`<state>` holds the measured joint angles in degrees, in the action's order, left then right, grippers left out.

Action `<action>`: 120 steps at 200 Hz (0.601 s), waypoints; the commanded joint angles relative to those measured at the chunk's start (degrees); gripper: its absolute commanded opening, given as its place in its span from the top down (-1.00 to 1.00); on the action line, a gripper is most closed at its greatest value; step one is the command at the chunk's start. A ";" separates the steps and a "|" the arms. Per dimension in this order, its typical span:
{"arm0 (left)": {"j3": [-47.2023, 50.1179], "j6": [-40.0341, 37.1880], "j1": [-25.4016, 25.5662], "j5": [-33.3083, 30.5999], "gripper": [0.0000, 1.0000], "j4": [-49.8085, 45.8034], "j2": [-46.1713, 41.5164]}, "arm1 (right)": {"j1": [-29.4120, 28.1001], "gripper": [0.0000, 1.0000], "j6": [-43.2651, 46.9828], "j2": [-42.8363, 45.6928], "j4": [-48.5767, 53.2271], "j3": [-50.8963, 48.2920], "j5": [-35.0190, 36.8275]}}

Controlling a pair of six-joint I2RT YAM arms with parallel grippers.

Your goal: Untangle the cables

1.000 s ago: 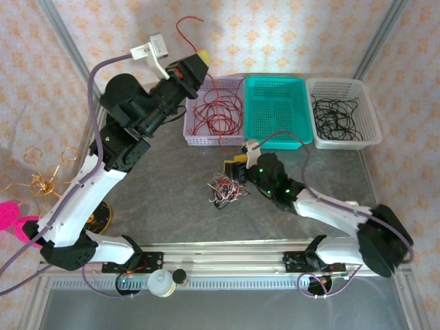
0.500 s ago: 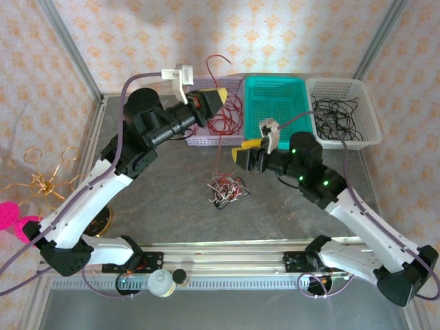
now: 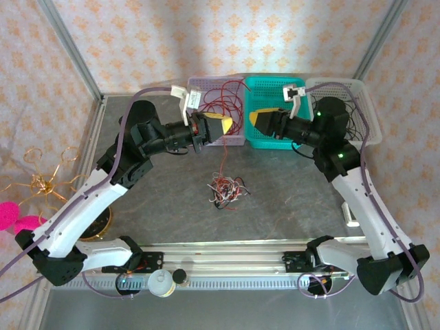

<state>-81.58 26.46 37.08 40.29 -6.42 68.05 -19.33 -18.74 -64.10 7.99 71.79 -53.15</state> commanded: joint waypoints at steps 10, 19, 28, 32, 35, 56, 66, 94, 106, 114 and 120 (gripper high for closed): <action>-0.42 -0.12 -0.25 -0.60 1.00 0.99 -0.73 | -0.02 0.01 -1.78 0.08 -1.47 3.29 0.37; -1.43 -0.29 -0.25 -2.41 1.00 0.55 -0.58 | -0.01 0.02 -1.03 -0.17 -0.30 2.75 0.68; -2.96 -1.10 -0.25 -4.44 1.00 -0.86 -0.02 | -0.05 0.02 -0.73 -0.04 -0.50 1.21 0.49; -3.96 -1.34 -0.25 -6.34 1.00 -1.71 0.22 | -0.05 0.02 -0.85 0.16 -0.84 0.36 0.56; -4.54 -1.47 -0.25 -7.68 1.00 -2.32 0.39 | -0.04 0.01 -0.94 0.44 -1.06 -0.35 0.73; -9.43 -2.51 -0.29 -15.10 1.00 -5.64 2.39 | -0.09 0.01 -0.98 2.05 -1.88 -4.17 3.03; -13.36 -2.62 -0.34 -17.82 1.00 -7.83 4.36 | -0.06 0.00 -0.48 2.68 -1.23 -5.13 4.54; -27.52 -2.81 -0.34 -19.09 1.00 -10.73 11.28 | -0.04 0.00 0.46 4.34 2.10 -7.07 9.97; -30.56 -3.35 -0.45 -19.31 1.00 -8.55 12.92 | -0.09 0.00 0.57 5.29 3.00 -8.33 11.96; -31.68 -4.29 -0.63 -19.89 1.00 -6.71 13.64 | -0.08 -0.01 0.60 6.00 3.54 -9.26 13.69; -32.24 -4.90 -0.88 -20.84 1.00 -5.32 14.24 | -0.05 -0.01 0.29 6.53 3.97 -9.96 15.43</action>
<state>-109.67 24.40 37.01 23.09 -14.72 80.51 -19.44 -19.29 -60.88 10.59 63.55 -44.56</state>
